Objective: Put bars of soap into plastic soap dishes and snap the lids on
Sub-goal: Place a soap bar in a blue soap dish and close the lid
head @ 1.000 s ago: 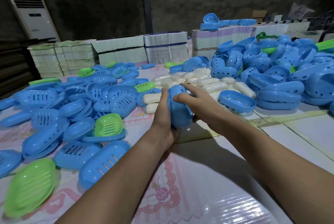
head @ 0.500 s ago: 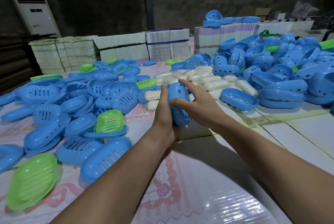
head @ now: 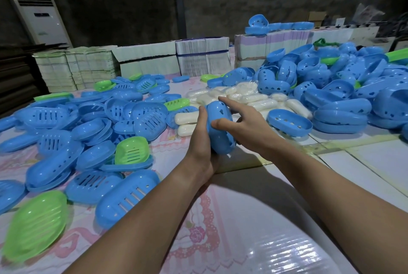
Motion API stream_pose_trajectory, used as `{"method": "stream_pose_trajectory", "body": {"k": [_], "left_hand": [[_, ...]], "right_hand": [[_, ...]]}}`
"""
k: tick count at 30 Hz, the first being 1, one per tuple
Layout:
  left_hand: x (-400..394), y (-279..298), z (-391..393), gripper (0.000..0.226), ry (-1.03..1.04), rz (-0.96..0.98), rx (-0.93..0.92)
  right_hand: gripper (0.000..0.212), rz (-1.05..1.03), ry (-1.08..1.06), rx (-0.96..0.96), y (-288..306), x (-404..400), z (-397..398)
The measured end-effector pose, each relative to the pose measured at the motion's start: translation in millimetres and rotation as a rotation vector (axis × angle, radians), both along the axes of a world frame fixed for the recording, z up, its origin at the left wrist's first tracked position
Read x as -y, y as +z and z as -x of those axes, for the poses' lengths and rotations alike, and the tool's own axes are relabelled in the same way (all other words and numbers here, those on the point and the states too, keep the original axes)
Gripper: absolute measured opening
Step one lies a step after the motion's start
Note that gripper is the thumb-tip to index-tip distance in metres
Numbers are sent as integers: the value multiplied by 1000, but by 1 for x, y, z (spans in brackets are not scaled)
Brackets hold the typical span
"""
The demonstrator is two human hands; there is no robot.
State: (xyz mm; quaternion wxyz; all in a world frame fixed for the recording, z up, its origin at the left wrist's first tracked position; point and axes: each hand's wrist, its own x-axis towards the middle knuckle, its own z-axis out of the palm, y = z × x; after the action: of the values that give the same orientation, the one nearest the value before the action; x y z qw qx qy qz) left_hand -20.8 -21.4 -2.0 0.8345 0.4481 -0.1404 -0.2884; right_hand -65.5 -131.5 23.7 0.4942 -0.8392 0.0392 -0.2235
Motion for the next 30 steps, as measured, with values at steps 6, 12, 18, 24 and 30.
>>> {"method": "stream_pose_trajectory", "body": {"k": [6, 12, 18, 24, 30], "left_hand": [[-1, -1, -3, 65, 58, -26, 31], [0, -3, -5, 54, 73, -67, 54], [-1, -4, -4, 51, 53, -55, 43], [-4, -1, -2, 54, 60, -35, 16], [-9, -2, -2, 49, 21, 1, 19]], "right_hand": [[81, -37, 73, 1, -3, 4, -1], [79, -13, 99, 39, -6, 4, 0], [67, 50, 128, 2, -8, 12, 1], [69, -6, 171, 2, -5, 8, 2], [72, -41, 279, -87, -3, 14, 4]]}}
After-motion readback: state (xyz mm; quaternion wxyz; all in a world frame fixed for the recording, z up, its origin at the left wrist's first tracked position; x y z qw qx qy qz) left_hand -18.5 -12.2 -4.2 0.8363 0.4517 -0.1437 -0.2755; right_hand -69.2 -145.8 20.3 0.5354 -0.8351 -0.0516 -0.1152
